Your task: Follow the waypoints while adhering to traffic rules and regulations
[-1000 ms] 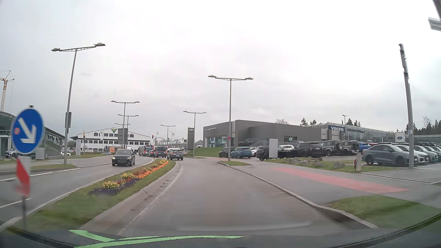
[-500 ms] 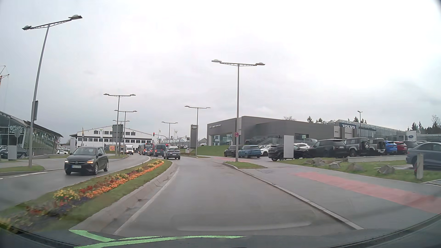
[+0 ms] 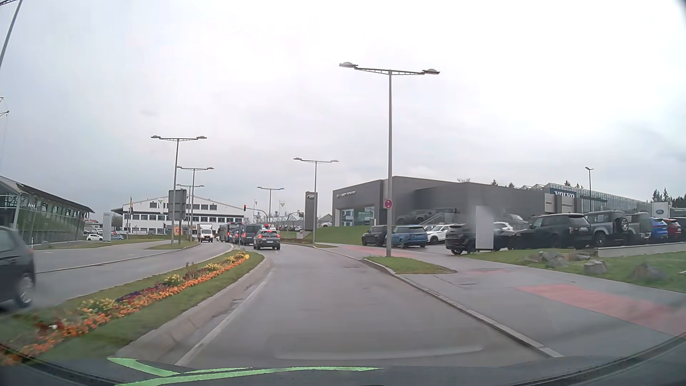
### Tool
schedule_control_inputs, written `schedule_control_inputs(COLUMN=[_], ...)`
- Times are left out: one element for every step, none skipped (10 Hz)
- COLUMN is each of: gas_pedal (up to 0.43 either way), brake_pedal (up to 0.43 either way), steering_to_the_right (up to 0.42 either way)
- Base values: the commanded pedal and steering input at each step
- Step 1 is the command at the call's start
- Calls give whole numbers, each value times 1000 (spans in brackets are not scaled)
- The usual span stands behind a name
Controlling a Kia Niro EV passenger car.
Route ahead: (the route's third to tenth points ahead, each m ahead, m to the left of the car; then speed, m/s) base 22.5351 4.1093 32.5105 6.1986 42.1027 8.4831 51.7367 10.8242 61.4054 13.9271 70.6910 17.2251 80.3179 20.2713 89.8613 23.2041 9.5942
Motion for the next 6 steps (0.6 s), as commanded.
schedule_control_inputs(gas_pedal=[0, 0, 0, 0, 0, 0], brake_pedal=[134, 140, 152, 152, 159, 165], steering_to_the_right=[-29, -30, -30, -30, -30, -30])
